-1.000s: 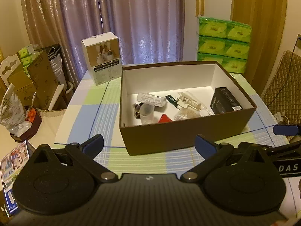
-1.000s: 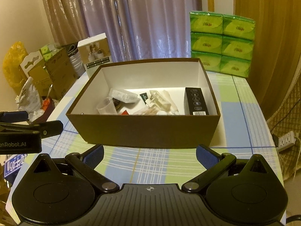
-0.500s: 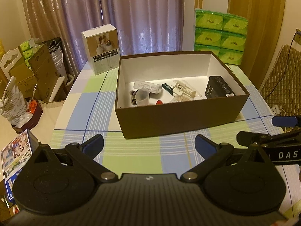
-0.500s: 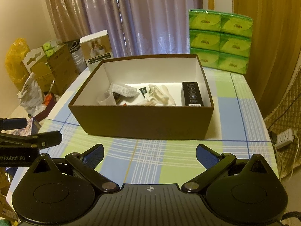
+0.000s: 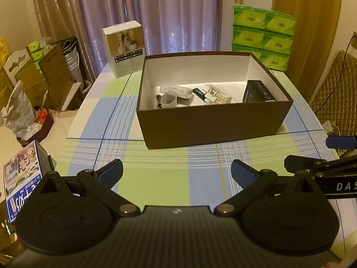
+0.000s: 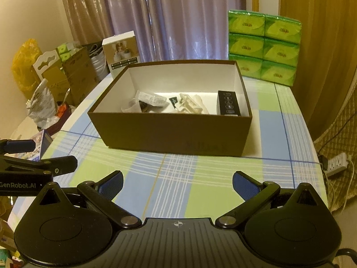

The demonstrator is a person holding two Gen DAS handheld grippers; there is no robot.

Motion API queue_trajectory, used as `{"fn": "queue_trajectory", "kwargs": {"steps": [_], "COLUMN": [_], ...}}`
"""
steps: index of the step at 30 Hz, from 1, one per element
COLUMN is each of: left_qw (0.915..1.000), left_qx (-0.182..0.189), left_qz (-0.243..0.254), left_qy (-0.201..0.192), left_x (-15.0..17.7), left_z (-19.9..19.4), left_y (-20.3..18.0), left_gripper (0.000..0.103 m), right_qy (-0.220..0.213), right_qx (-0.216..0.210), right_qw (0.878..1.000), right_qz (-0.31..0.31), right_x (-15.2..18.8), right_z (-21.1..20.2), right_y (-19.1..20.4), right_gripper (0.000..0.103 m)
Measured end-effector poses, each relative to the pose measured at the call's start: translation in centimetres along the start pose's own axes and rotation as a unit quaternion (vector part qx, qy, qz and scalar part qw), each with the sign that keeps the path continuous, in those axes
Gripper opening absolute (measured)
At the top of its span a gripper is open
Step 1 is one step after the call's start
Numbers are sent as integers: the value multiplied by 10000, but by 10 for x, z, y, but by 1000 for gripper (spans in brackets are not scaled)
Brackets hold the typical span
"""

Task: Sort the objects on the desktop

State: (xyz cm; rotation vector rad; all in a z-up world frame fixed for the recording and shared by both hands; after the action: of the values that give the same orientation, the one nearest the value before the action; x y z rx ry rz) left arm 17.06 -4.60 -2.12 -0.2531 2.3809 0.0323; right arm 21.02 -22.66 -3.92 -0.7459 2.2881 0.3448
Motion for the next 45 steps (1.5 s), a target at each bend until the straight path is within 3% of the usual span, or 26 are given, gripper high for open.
{"fn": "queue_trajectory", "kwargs": {"steps": [28, 45], "left_qw": [9991, 9992], "left_qx": [-79, 80], "left_qz": [-145, -131], "left_qy": [380, 366], "left_x": [30, 21], "left_z": [4, 11], "left_y": [5, 7], "left_gripper": [102, 102], "right_qy": [201, 227], "right_qx": [-99, -82], "right_qw": [9997, 9997], "right_qz": [-20, 11], "right_x": [20, 13], "right_z": [2, 13], "right_y": [9, 13], "right_gripper": [101, 101]}}
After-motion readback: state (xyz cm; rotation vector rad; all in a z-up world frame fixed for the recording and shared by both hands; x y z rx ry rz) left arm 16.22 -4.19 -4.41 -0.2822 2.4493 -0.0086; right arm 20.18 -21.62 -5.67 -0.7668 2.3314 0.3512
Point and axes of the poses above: each gripper's, at about its wrist camera, not at the fingertips, and z roughly the way its jaws point, y to its left, x to its underside, the point moved 3 cm from there along z, roughly the way its jaws point, and after that the axes turned 8 degrees about -z, right-handed, at the moved point
